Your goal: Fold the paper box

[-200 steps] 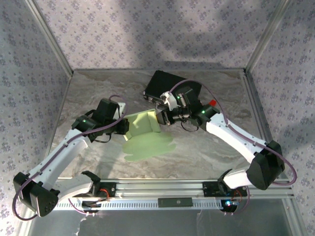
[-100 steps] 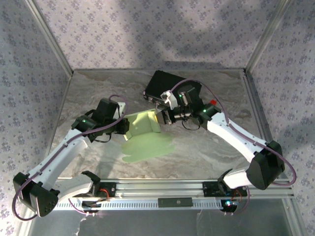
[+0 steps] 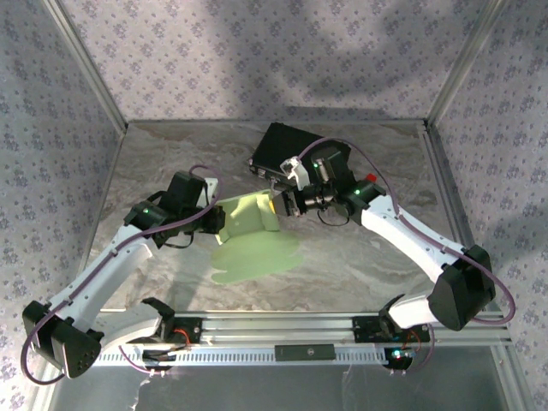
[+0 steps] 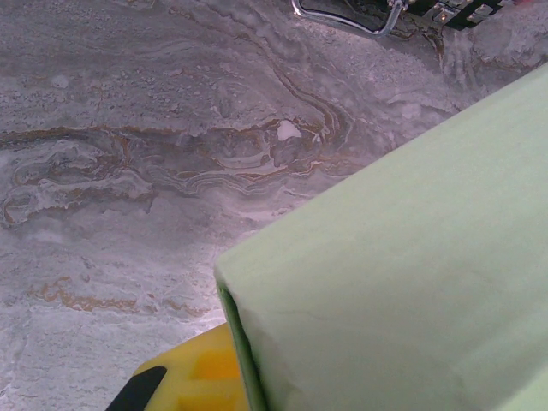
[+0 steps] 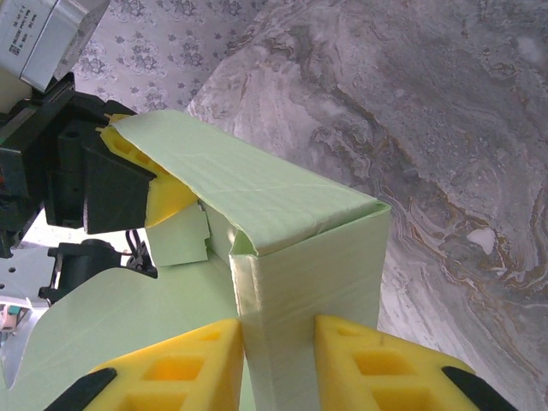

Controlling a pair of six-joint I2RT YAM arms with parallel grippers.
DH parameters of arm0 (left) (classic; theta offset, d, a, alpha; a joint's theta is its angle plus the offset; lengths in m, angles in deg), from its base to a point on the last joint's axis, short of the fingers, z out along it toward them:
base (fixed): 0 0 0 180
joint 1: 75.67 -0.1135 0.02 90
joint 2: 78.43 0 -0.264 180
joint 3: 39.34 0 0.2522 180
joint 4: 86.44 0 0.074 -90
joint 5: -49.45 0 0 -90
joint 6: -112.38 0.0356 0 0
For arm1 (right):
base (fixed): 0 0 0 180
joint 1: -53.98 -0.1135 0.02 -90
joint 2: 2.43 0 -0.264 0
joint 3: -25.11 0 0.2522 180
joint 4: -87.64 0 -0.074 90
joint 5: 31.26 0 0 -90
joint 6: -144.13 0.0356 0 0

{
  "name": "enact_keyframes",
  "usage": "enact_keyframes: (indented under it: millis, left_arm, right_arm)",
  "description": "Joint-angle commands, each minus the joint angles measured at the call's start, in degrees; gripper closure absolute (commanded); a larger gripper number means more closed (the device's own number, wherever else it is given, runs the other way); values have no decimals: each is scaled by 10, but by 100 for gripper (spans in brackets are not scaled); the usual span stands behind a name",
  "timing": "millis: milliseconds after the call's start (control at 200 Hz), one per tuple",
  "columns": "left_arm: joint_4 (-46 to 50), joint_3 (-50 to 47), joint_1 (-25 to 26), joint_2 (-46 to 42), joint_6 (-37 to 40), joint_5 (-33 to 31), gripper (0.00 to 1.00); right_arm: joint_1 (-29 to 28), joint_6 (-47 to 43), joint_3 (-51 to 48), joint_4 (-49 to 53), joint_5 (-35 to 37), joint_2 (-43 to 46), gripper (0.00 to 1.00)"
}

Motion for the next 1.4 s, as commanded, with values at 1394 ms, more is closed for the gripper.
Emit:
enact_keyframes:
  millis: [1394]
  left_arm:
    - [-37,28,17,-13,18,56,100]
  right_arm:
    - [-22,8,56,21,35,-39,68]
